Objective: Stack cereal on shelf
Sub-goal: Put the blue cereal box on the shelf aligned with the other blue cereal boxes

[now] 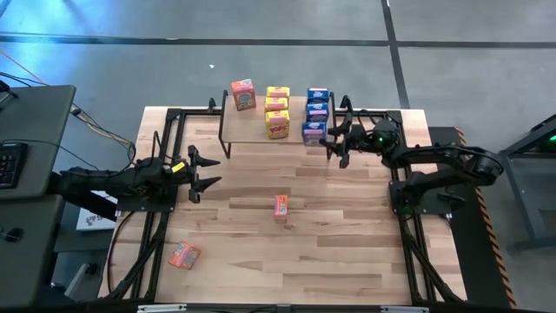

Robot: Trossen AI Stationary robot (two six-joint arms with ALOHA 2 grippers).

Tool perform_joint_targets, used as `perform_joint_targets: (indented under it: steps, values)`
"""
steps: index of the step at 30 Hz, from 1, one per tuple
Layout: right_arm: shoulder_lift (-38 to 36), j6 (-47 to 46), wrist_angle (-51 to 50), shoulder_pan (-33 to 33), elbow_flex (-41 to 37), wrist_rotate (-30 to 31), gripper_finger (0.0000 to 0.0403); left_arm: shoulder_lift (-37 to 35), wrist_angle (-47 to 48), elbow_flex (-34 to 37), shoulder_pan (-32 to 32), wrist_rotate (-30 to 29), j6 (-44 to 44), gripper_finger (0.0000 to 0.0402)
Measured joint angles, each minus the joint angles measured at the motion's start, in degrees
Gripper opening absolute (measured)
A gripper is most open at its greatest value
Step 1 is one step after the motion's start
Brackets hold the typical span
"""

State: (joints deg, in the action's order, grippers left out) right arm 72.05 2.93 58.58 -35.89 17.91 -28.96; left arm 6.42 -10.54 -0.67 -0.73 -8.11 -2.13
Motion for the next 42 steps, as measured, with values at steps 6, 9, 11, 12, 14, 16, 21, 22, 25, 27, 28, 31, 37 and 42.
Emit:
perform_joint_targets:
  steps: [6, 9, 11, 12, 14, 16, 21, 22, 25, 27, 28, 31, 37, 42]
  values:
    - [0.00, -3.17, -0.04, -1.58, 0.00, 0.03, 0.0169, 0.00, 0.06, 0.00, 0.00, 0.00, -0.02, 0.0237]
    - [0.00, -3.16, -0.41, -1.65, 0.00, 0.16, 0.0169, 0.00, 0.06, 0.00, 0.00, -0.01, -0.02, 0.0237]
    - [0.00, -3.07, -1.18, -1.65, 0.00, 0.18, 0.0169, 0.00, 0.06, 0.00, 0.00, -0.01, -0.02, 0.0237]
    - [0.00, -3.02, -1.43, -1.65, 0.00, 0.17, 0.0169, 0.00, 0.06, 0.00, 0.00, 0.01, -0.02, 0.0237]
    - [0.00, -2.69, -2.06, -1.64, 0.00, 0.62, 0.0169, 0.00, 0.07, 0.00, 0.00, -0.01, -0.02, 0.0237]
    - [0.00, -2.21, -2.26, -1.63, 0.00, 2.07, 0.0169, 0.00, 0.06, 0.00, 0.00, -0.01, -0.02, 0.0237]
    - [-0.02, -1.57, -1.39, -1.65, 0.00, 2.13, 0.0169, 0.00, 0.07, 0.00, 0.00, 0.02, -0.02, 0.0237]
    - [-0.02, -1.50, -1.72, -1.65, 0.00, 2.11, 0.0169, 0.00, 0.06, 0.00, 0.00, 0.00, -0.02, 0.0237]
    - [-0.02, -1.44, -1.85, -1.65, 0.00, 2.04, 0.0169, 0.00, 0.06, 0.00, 0.00, 0.01, -0.02, 0.0237]
    - [-0.02, -1.43, -1.83, -1.65, 0.00, 2.13, 0.0169, 0.00, 0.06, 0.00, 0.00, -0.01, -0.02, 0.0237]
    - [-0.02, -1.38, -1.80, -1.65, 0.00, 2.26, 0.0169, 0.00, 0.06, 0.00, 0.00, 0.01, -0.02, 0.0237]
    - [-0.02, -0.97, -1.79, -1.65, 0.00, 2.59, 0.0169, 0.00, 0.06, 0.00, 0.00, 0.00, -0.02, 0.0237]
    - [0.00, -0.81, -3.97, -1.63, 1.43, 2.97, 0.0169, 0.00, 0.06, 0.00, 0.00, 0.00, -0.02, 0.0237]
    - [0.02, 0.40, -6.47, -1.21, 2.82, 3.53, 0.0169, 0.00, 0.06, 0.00, 0.00, 0.00, -0.02, 0.0237]
